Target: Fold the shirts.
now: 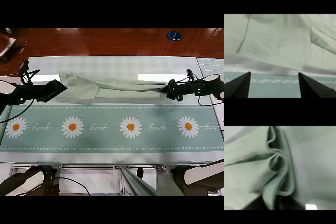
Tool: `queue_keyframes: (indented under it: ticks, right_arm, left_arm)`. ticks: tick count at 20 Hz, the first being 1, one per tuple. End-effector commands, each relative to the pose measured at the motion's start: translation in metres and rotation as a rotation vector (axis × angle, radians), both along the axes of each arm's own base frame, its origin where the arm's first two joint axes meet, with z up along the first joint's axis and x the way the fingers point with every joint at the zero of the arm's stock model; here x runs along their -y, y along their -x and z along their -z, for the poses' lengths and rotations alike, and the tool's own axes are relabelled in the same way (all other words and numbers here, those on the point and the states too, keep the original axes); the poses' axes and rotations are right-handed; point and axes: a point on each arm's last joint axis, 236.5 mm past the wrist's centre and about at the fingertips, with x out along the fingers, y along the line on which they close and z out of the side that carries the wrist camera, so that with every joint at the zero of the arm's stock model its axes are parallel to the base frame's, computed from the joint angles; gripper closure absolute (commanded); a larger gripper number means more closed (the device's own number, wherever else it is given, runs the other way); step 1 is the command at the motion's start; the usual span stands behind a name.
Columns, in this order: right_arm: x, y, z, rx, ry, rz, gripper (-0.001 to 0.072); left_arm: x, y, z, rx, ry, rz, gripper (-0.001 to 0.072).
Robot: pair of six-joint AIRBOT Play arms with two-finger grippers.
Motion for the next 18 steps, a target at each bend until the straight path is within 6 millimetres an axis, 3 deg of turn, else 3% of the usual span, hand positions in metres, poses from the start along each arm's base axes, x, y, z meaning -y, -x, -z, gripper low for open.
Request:
queue_keyframes:
  ticks: [1, 2, 3, 6, 8, 12, 15, 18]
  right_arm:
    - [-0.02, -0.007, -0.012, 0.033, -0.027, -0.074, 0.067]
    - [-0.016, -0.007, -0.024, 0.052, -0.022, -0.091, 0.0671]
    - [-0.008, -0.006, -0.038, 0.075, 0.002, -0.094, 0.0671]
    - [0.018, 0.024, -0.089, 0.132, 0.151, -0.169, 0.0671]
    - [0.024, 0.05, -0.124, 0.194, 0.248, -0.184, 0.0671]
    - [0.005, 0.11, -0.188, 0.348, 0.323, -0.167, 0.0671]
    - [-0.011, 0.154, -0.218, 0.411, 0.342, -0.16, 0.0671]
    - [-0.02, 0.177, -0.242, 0.477, 0.363, -0.153, 0.0671]
  left_arm:
    - [0.02, -0.001, -0.004, 0.03, -0.009, 0.042, 0.0134]
    - [0.024, -0.001, -0.005, 0.032, -0.008, 0.054, 0.0493]
    - [0.031, -0.002, -0.007, 0.038, -0.007, 0.07, 0.0692]
    - [0.067, -0.003, -0.024, 0.105, -0.015, 0.179, 0.0691]
    - [0.105, -0.005, -0.029, 0.135, -0.015, 0.256, 0.0692]
    - [0.204, -0.002, -0.012, 0.076, 0.019, 0.449, 0.0692]
    - [0.288, 0.015, 0.004, 0.014, 0.039, 0.645, 0.0692]
    - [0.356, 0.044, 0.026, -0.082, 0.062, 0.793, 0.0693]
